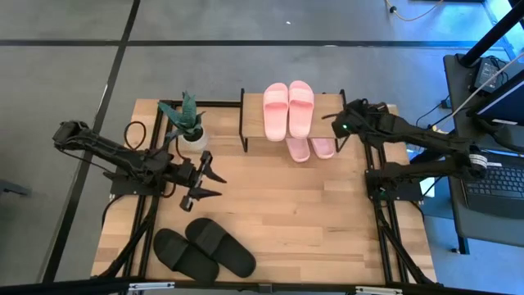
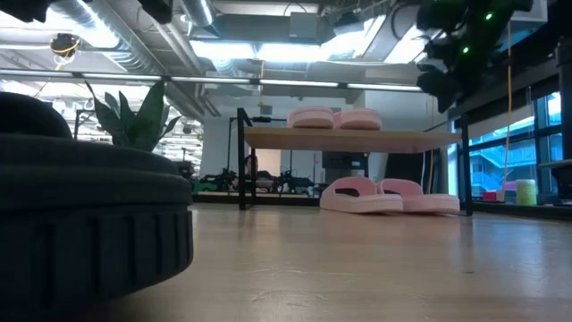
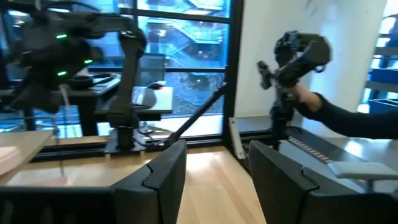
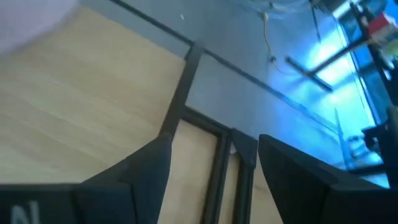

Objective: Pick and place slides into the shelf
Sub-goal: Adjust the shelf

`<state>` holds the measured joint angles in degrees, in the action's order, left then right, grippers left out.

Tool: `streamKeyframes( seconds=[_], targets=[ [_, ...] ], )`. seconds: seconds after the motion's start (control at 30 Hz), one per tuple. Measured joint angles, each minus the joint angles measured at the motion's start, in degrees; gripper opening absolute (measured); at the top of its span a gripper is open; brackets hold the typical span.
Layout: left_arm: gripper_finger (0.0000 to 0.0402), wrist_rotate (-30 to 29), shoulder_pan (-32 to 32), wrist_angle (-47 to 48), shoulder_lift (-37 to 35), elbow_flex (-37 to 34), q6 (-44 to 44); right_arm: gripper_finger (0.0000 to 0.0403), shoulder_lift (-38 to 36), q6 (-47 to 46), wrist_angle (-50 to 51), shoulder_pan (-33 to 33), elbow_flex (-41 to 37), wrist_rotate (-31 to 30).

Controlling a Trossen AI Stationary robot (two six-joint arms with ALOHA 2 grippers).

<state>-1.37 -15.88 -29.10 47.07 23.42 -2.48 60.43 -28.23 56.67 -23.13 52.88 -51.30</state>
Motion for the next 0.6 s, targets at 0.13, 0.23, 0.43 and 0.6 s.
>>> streamKeyframes(
  seconds=[0.13,0.23,0.43,0.6],
  targets=[
    [0.0166,0.0,-2.0,0.1,0.0,0.0,0.0,0.0242,3.6,0.0,-1.1,-2.9,0.0,4.4],
    [0.0166,0.0,-3.1,0.1,0.0,0.0,0.0,0.0242,5.3,0.1,-3.0,-4.1,0.0,7.5],
    [0.0166,0.0,-4.3,0.2,0.0,0.0,0.1,0.0242,6.8,0.2,-4.4,-5.1,0.0,11.7],
    [0.0166,0.0,-4.4,0.4,0.0,0.0,0.1,0.0242,6.5,0.5,-5.7,-5.6,0.0,16.1]
  ],
)
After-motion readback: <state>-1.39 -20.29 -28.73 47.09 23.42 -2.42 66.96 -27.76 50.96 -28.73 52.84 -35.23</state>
